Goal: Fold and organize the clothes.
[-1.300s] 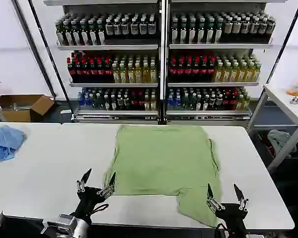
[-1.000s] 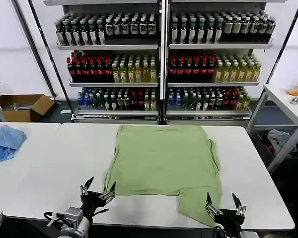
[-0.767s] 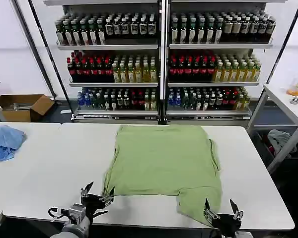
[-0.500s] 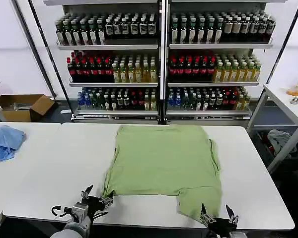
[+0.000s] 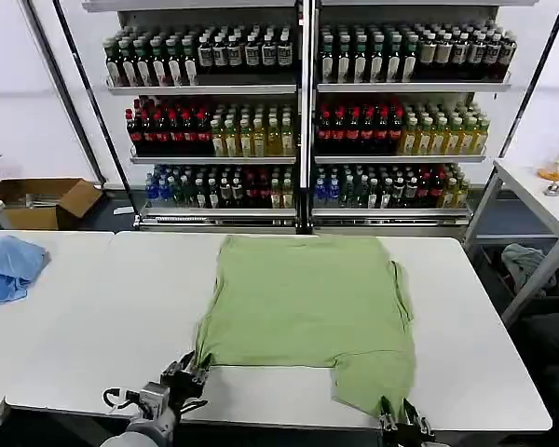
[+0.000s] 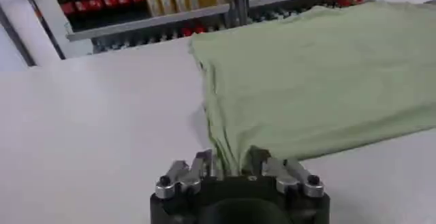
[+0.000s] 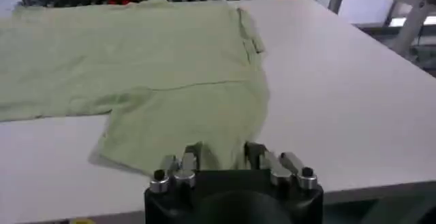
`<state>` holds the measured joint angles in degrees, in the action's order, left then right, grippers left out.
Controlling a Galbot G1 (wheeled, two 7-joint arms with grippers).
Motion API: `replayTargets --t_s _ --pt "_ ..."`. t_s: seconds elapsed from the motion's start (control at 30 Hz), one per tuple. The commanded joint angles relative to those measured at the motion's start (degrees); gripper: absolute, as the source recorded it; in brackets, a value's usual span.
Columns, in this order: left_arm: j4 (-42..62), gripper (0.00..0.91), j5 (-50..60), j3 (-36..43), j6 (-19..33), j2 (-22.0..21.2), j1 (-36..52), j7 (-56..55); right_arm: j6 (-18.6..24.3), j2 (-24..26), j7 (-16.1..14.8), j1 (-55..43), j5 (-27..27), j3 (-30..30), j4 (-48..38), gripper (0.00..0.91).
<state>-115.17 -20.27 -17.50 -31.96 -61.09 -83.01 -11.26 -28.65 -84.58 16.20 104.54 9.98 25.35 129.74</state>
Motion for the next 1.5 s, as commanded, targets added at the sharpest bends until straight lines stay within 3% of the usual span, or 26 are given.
replayTargets --t_s 0.03,0.47,0.8,1.27,1.5 --pt "0.9 0.060 -0.6 0.3 -1.1 0.0 0.1 0.1 -0.5 -0.1 0.5 0.1 0.4 -0.3 -0.4 0.000" --pt "-4.4 0.060 -5.5 -2.3 0.9 0.5 -3.2 0.5 5.9 -0.2 -2.1 3.7 -0.4 0.9 4.2 0.000" --pt "-12.0 0.050 -7.7 -5.8 1.1 1.7 -7.1 0.6 9.3 2.2 -3.9 7.0 1.7 5.3 10.9 0.000" --pt "-16.8 0.050 -16.6 -12.6 0.5 4.6 -7.2 0.4 10.3 4.7 -4.8 5.9 7.4 11.4 14.0 0.000" --pt "-14.4 0.060 -17.3 -10.5 0.1 5.5 -3.4 1.1 9.1 7.2 -4.5 -0.5 9.2 12.4 11.8 0.000"
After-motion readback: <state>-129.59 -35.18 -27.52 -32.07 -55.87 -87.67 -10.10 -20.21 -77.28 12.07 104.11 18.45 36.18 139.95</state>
